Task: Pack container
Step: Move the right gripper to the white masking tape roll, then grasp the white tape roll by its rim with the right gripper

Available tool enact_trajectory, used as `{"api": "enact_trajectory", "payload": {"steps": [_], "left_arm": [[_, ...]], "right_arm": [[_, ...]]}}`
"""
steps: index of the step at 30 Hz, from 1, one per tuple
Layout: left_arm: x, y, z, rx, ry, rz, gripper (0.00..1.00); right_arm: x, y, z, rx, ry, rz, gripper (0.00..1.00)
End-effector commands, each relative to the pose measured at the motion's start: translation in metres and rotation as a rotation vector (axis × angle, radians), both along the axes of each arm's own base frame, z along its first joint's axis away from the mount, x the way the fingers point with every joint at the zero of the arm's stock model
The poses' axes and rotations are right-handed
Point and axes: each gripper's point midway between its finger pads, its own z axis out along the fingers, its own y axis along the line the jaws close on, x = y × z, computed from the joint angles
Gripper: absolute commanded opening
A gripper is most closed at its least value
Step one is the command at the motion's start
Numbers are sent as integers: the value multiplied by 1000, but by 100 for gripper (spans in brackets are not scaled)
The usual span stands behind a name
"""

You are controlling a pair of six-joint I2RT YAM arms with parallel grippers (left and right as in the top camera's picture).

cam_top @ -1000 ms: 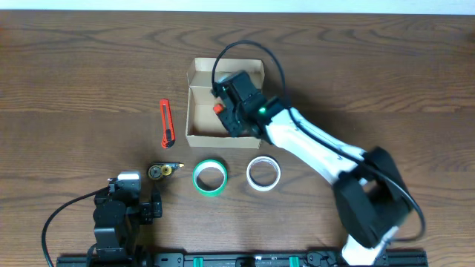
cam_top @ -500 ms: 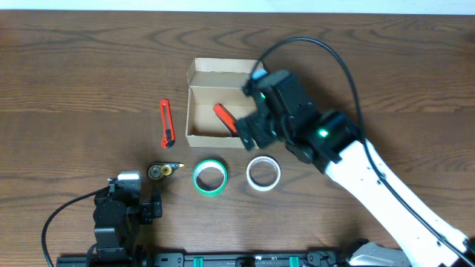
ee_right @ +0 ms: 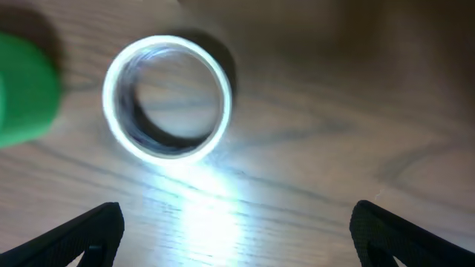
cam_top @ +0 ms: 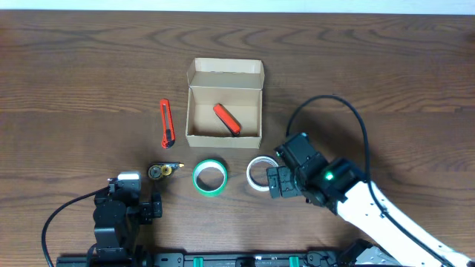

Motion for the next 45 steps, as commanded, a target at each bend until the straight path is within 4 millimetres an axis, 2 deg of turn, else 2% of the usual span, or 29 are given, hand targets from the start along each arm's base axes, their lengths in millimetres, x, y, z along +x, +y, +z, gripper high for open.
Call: {"api": "enact_trajectory", "payload": {"steps": [1, 10, 16, 21, 23, 25, 27, 29, 30, 37, 38, 45], "left_arm": [[0, 4, -4, -6, 6, 27, 95], [0, 4, -4, -6, 6, 27, 95], [0, 4, -4, -6, 6, 27, 95], [0, 4, -4, -6, 6, 27, 95], [0, 4, -4, -6, 6, 27, 95], [0, 4, -4, -6, 6, 27, 96], [0, 4, -4, -6, 6, 27, 95], [0, 4, -4, -6, 6, 27, 96], [0, 4, -4, -6, 6, 27, 95], [0, 4, -4, -6, 6, 27, 95], [0, 4, -4, -6, 6, 27, 96], [0, 4, -4, -6, 6, 27, 95]], "right_arm": [[-7, -2, -21, 34, 34, -128, 99], [6, 0, -57, 49, 10, -275, 99], [17, 8, -79, 37, 17, -287, 99], [15, 5, -96, 3, 55, -313, 98], [13, 4, -101, -9, 67, -317, 94], [12, 3, -102, -15, 72, -317, 89], [12, 3, -103, -16, 73, -317, 78], [12, 4, -103, -13, 76, -317, 49], [11, 4, -103, -10, 80, -315, 38], [7, 8, -103, 6, 104, -309, 5], [7, 8, -104, 7, 106, -309, 1], [4, 11, -104, 22, 125, -303, 1]]}}
